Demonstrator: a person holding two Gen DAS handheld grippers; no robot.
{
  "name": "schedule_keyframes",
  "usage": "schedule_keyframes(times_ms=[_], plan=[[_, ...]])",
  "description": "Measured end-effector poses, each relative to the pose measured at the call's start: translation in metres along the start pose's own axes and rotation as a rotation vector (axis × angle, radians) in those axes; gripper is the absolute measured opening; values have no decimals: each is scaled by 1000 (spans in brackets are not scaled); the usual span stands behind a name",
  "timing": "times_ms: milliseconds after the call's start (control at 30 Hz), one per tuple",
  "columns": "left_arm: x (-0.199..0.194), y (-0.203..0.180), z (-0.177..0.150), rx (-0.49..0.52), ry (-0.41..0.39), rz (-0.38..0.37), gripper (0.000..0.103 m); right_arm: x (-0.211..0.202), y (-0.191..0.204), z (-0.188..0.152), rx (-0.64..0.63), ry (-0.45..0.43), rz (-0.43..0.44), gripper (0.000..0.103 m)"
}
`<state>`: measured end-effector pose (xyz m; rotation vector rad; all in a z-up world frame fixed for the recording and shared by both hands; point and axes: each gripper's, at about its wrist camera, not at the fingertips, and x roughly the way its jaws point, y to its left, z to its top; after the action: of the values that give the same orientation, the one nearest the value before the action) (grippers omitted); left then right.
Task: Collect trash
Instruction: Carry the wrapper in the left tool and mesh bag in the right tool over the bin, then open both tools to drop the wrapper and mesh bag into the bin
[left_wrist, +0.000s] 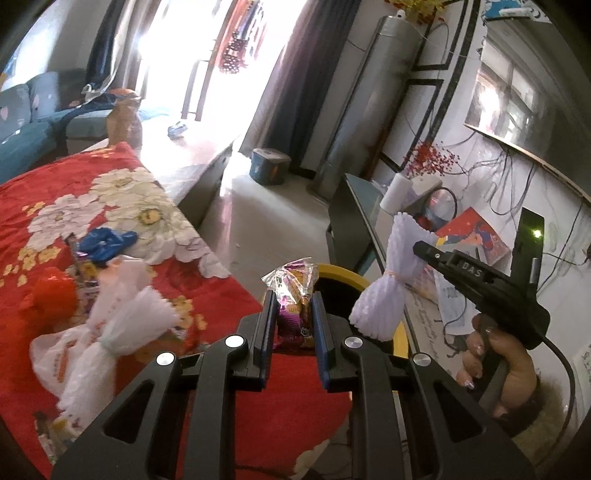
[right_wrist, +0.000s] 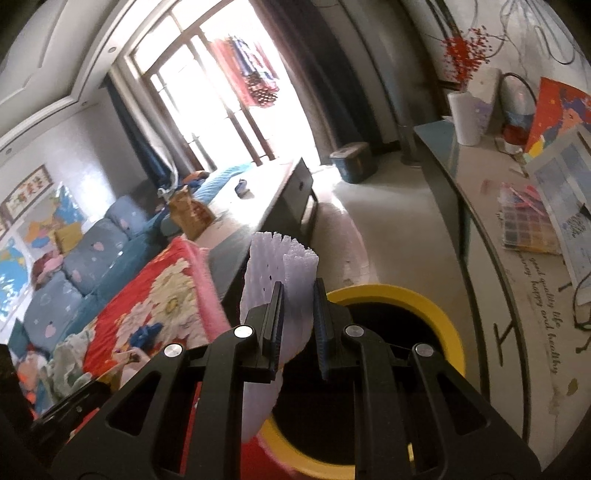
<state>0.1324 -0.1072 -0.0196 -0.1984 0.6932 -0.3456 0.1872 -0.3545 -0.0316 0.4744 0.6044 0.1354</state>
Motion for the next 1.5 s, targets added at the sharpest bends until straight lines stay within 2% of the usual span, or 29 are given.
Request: schedule_keyframes(times_ms=[367, 700, 733, 800, 833, 867, 900, 967, 1067, 1200, 1500], plan=[[36, -31, -8, 70, 56, -52, 18, 9, -39, 1, 53, 14, -87, 11], [68, -51, -14, 120, 114, -67, 19, 14, -62, -1, 82, 35, -122, 11], [72, -53, -13, 121, 119, -67, 19, 15, -65, -2, 84, 37, -118, 14], [79, -55, -11, 125, 121, -61, 27, 19, -68, -3, 86, 59, -123, 25], [82, -55, -10, 129, 120, -46, 49, 20, -70, -4, 93, 65, -129, 41], [82, -56, -9, 129, 117, -35, 77, 19, -72, -5, 105, 66, -134, 47], [82, -55, -8, 127, 113, -26, 83, 18, -73, -6, 117, 67, -132, 47], [78, -53, -8, 122, 103, -39, 83, 18, -72, -7, 108, 72, -126, 53], [72, -46, -8, 102, 96, -13, 90, 16, -65, -9, 97, 68, -115, 58], [59, -37, -7, 78, 73, 21, 92, 13, -49, -10, 66, 66, -71, 64], [20, -21, -7, 70, -11, 98, 94, 4, -13, -13, -11, 53, -4, 69]])
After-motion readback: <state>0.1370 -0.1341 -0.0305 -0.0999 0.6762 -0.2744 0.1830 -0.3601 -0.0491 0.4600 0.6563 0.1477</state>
